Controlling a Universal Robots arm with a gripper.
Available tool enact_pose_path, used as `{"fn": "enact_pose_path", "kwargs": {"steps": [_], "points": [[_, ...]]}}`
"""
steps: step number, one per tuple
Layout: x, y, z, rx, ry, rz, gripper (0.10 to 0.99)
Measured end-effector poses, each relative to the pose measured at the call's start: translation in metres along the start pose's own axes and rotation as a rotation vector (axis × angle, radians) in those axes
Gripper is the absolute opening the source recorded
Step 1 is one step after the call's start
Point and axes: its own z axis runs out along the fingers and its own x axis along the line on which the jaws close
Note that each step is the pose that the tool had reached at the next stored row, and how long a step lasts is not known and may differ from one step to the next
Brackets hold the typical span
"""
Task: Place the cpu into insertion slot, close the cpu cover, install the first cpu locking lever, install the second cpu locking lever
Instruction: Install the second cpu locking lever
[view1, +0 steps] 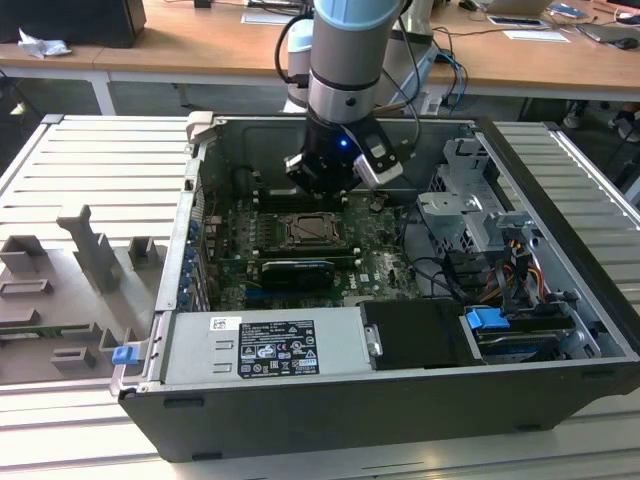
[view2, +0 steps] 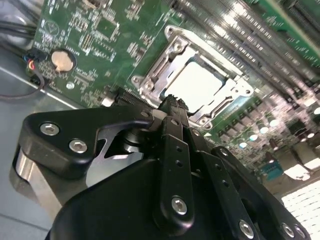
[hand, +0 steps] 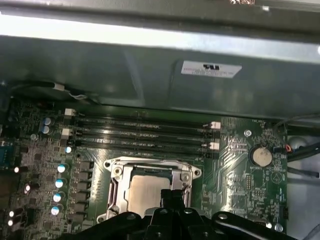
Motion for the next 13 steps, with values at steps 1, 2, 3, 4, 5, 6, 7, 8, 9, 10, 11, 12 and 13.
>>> {"fn": "enact_pose_path", "kwargs": {"steps": [1,2,3,4,5,6,7,8,9,10,11,12,13], "points": [[0.0002,-0.0024,-0.0003,0.0,0.0,0.0,0.106],[0.0005,-0.0058,-0.0009,0.0,0.0001,0.0,0.106],[0.0008,-0.0093,-0.0013,0.0,0.0,0.0,0.106],[0.0011,-0.012,-0.0016,0.0,0.0002,0.0,0.106],[0.0014,-0.016,-0.002,0.0,0.0012,0.0,0.106],[0.0015,-0.0181,-0.0021,-0.001,0.002,0.0,0.106],[0.0017,-0.0203,-0.0022,-0.001,0.0028,0.0,0.106],[0.0019,-0.023,-0.0022,-0.002,0.0031,0.0,0.106],[0.0021,-0.0249,-0.0021,-0.003,0.0032,0.0,0.106],[0.0024,-0.0281,-0.0001,-0.003,0.0032,0.0,0.106],[0.0028,-0.0314,0.0005,-0.003,0.0033,0.0,0.106],[0.0044,-0.0407,-0.0008,-0.003,0.0033,0.0,0.106],[0.0054,-0.0428,-0.0011,-0.003,0.0032,0.0,0.106]]}}
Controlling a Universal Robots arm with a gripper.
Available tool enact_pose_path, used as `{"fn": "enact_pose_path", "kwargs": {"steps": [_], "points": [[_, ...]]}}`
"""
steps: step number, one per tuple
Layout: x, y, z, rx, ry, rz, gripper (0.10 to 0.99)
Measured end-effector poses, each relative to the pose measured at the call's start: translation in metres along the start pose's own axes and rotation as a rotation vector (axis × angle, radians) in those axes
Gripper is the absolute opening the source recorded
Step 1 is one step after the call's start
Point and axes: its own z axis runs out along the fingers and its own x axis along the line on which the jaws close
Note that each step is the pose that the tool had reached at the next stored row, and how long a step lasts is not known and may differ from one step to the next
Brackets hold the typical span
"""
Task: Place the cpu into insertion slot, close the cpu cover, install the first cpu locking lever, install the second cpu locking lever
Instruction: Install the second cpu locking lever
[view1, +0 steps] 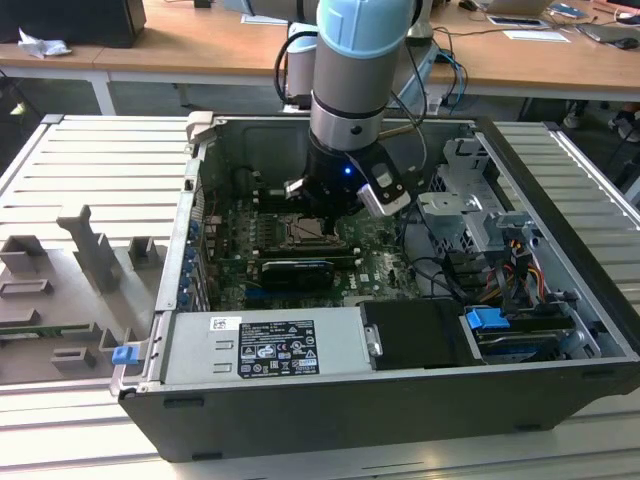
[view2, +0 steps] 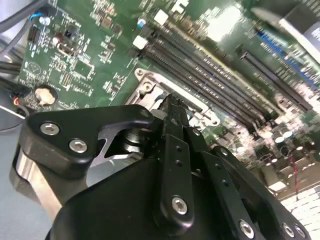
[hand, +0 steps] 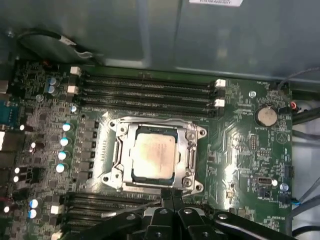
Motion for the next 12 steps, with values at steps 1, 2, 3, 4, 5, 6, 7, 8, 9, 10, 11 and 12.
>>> {"fn": "enact_pose_path", "kwargs": {"steps": [1,2,3,4,5,6,7,8,9,10,11,12], "points": [[0.001,-0.0011,-0.0002,0.0,0.0,0.0,0.106],[0.0038,-0.0015,-0.0003,0.0,0.0,0.0,0.106],[0.006,-0.0017,-0.0003,0.0,0.0,0.0,0.106],[0.0087,-0.0018,-0.0003,0.0,0.0,0.0,0.106],[0.0123,-0.0021,-0.0004,0.0,0.0,0.0,0.106],[0.0195,-0.0024,-0.0005,0.0,0.0,0.0,0.106],[0.0243,-0.0023,-0.0005,0.0,0.0,0.0,0.106],[0.0275,-0.0021,-0.0004,0.0,0.0,0.0,0.106],[0.0334,-0.0016,0.0002,0.0,0.0,0.0,0.106],[0.0352,-0.0015,0.0005,0.0,-0.0001,0.0,0.106],[0.0365,-0.0015,0.0012,0.0,0.0,0.0,0.106],[0.0374,-0.0017,0.0025,0.0,0.0002,-0.001,0.106]]}}
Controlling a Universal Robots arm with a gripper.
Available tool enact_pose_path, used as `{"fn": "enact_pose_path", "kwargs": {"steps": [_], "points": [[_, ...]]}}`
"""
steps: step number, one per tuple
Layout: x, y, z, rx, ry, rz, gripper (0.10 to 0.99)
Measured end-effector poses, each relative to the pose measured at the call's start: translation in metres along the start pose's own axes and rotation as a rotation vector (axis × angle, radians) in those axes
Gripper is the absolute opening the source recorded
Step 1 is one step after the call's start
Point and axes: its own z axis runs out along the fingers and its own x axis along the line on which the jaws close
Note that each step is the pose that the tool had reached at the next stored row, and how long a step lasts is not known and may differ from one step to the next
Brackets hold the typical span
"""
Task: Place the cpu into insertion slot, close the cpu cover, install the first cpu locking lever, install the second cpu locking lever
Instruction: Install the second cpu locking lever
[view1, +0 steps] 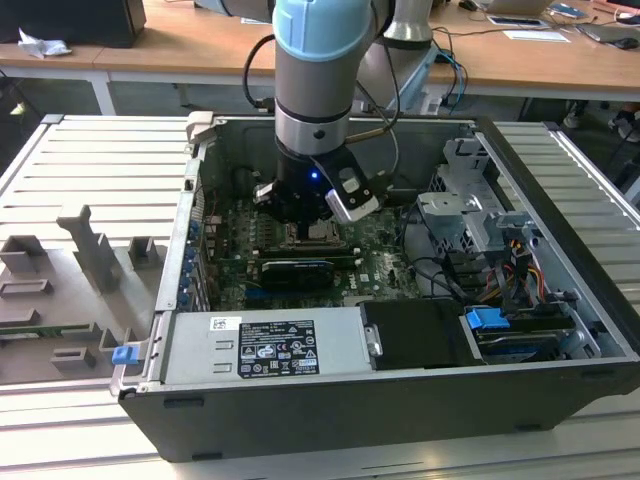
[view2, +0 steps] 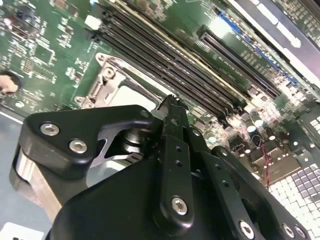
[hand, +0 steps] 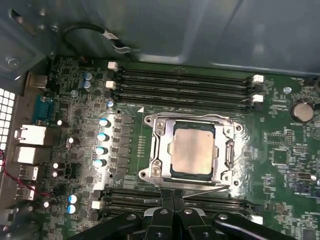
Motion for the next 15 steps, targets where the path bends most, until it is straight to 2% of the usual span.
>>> {"fn": "enact_pose_path", "kwargs": {"steps": [4,7,8,11,13,15], "points": [[0.0045,-0.0009,0.008,-0.005,0.0004,-0.006,0.106],[0.0078,-0.0023,0.0088,-0.015,-0.0001,-0.009,0.106],[0.0098,-0.0034,0.0105,-0.022,-0.0004,-0.011,0.106],[0.012,-0.0051,0.0156,-0.03,-0.0006,-0.014,0.106],[0.0136,-0.0055,0.018,-0.04,-0.0009,-0.018,0.106],[0.0167,-0.0063,0.0204,-0.06,-0.0015,-0.026,0.106]]}}
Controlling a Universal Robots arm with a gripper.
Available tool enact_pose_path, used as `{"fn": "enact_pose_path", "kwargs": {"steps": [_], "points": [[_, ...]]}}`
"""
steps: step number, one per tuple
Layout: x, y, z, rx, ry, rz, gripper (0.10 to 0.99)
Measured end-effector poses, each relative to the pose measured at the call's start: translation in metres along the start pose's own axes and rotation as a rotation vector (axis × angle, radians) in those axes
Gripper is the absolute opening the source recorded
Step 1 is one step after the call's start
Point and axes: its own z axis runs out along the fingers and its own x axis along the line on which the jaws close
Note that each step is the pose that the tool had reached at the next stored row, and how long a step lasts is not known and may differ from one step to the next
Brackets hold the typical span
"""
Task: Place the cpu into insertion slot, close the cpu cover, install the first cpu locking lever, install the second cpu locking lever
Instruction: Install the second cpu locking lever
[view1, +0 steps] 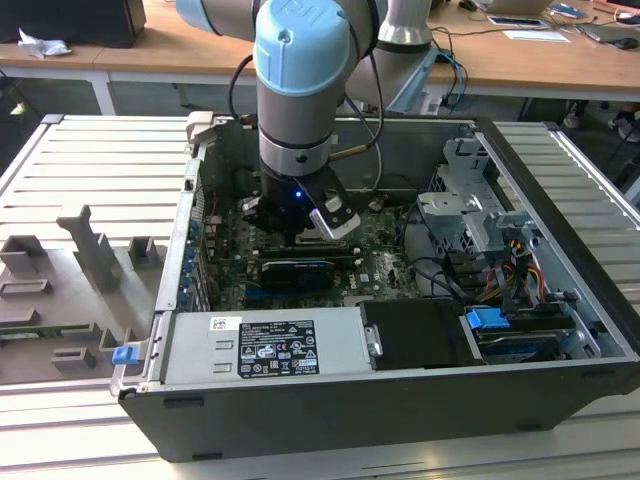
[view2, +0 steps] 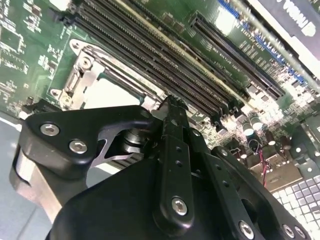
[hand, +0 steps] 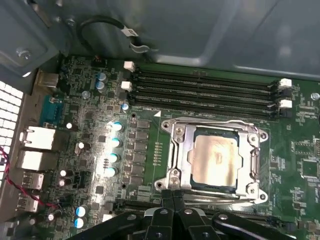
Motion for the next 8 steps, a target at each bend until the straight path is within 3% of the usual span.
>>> {"fn": "enact_pose_path", "kwargs": {"steps": [5,7,8], "points": [[0.0011,-0.0063,0.0054,-0.011,-0.0004,-0.004,0.106],[0.0016,-0.0083,0.006,-0.019,-0.0011,-0.005,0.106],[0.002,-0.0101,0.0064,-0.028,-0.0022,-0.005,0.106]]}}
